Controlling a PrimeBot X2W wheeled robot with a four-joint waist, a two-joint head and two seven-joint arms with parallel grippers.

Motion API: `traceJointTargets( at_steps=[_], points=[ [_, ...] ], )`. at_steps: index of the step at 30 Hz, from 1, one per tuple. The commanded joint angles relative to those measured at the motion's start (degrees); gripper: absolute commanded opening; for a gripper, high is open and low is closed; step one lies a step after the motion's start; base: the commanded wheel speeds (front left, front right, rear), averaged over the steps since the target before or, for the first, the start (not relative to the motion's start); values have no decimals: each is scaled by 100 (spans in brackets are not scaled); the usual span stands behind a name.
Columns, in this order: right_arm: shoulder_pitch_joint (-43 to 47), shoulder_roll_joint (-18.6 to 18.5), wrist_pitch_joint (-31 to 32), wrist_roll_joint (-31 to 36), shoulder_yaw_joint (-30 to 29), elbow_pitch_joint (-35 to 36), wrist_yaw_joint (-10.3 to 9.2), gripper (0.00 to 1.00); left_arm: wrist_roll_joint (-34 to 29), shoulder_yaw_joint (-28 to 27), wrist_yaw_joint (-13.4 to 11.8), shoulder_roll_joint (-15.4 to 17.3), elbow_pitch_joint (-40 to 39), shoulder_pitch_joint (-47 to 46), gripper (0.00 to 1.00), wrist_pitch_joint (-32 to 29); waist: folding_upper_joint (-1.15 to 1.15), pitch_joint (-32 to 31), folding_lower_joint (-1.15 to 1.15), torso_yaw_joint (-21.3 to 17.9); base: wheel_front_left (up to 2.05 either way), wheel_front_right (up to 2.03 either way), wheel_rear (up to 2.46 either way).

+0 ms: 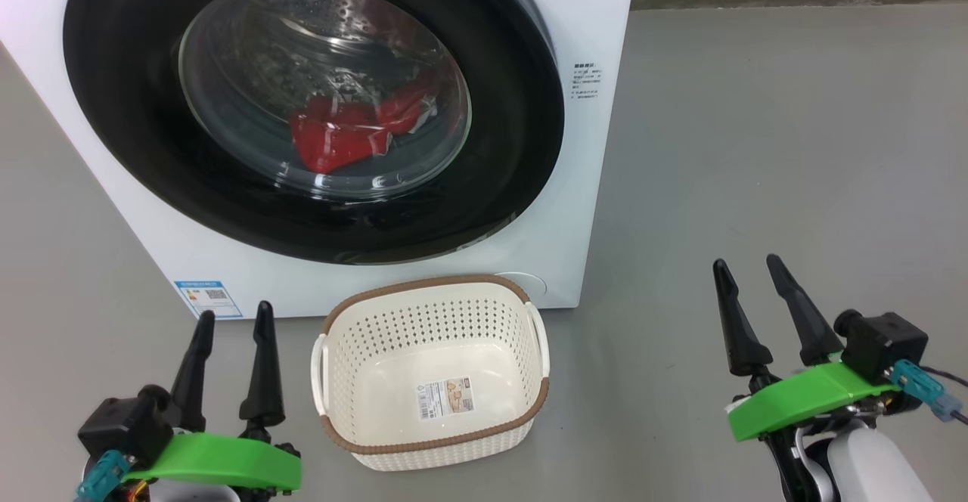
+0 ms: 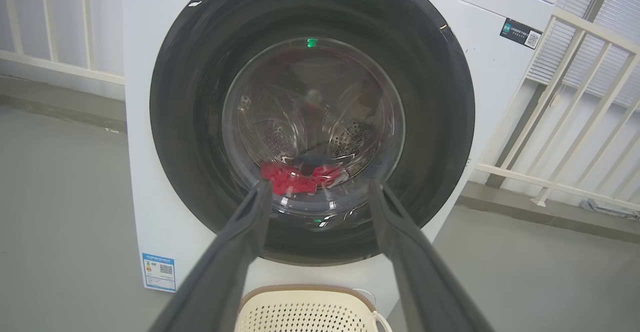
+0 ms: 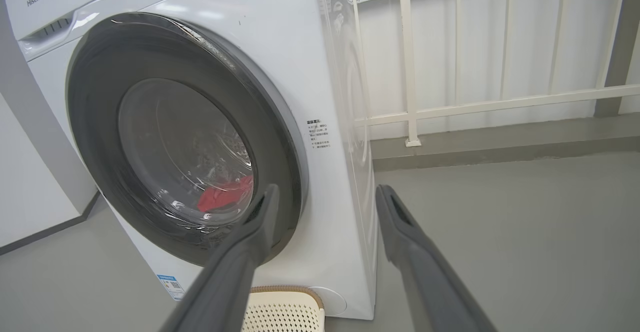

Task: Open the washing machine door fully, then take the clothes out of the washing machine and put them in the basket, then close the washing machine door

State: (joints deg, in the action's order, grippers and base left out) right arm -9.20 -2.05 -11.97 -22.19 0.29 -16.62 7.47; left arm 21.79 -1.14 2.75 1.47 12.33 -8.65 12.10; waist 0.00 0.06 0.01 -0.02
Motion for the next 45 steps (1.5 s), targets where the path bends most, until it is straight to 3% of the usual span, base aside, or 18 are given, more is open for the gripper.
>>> traceJointTargets(
  at_steps=[1, 14, 36, 37, 39, 43, 45],
  points=[
    [-320, -66, -97, 247, 125, 168, 2, 100, -210, -136, -47, 128, -150, -247, 100, 83, 0, -3, 0, -6, 0, 0, 0],
    [-444, -83, -299, 1024, 197, 184, 2, 100, -967, -149, -80, 141, -167, -376, 100, 286, 0, 12, 0, -10, 0, 0, 0],
    [-478, -83, -303, 1051, 206, 30, 2, 100, -886, -104, -69, 141, -37, -354, 100, 290, 0, -38, 0, -21, 0, 0, 0],
    [-494, -85, -303, 1047, 211, 32, 2, 88, -882, -101, -64, 141, -52, -352, 100, 290, 0, -29, 0, -15, 0, 0, 0],
    [-530, -99, -303, 1043, 209, 40, 2, 47, -876, -86, -55, 141, -98, -347, 100, 290, 0, -7, 0, -1, 0, 0, 0],
    [-624, -146, -303, 991, 202, 69, 2, 0, -881, -52, -58, 141, -245, -358, 100, 290, 0, 106, 0, 54, 0, 0, 0],
    [-710, -159, -303, 891, 222, 113, 2, 0, -873, -39, -77, 141, -348, -368, 100, 290, 0, 219, 0, 81, 0, 0, 0]
  ],
)
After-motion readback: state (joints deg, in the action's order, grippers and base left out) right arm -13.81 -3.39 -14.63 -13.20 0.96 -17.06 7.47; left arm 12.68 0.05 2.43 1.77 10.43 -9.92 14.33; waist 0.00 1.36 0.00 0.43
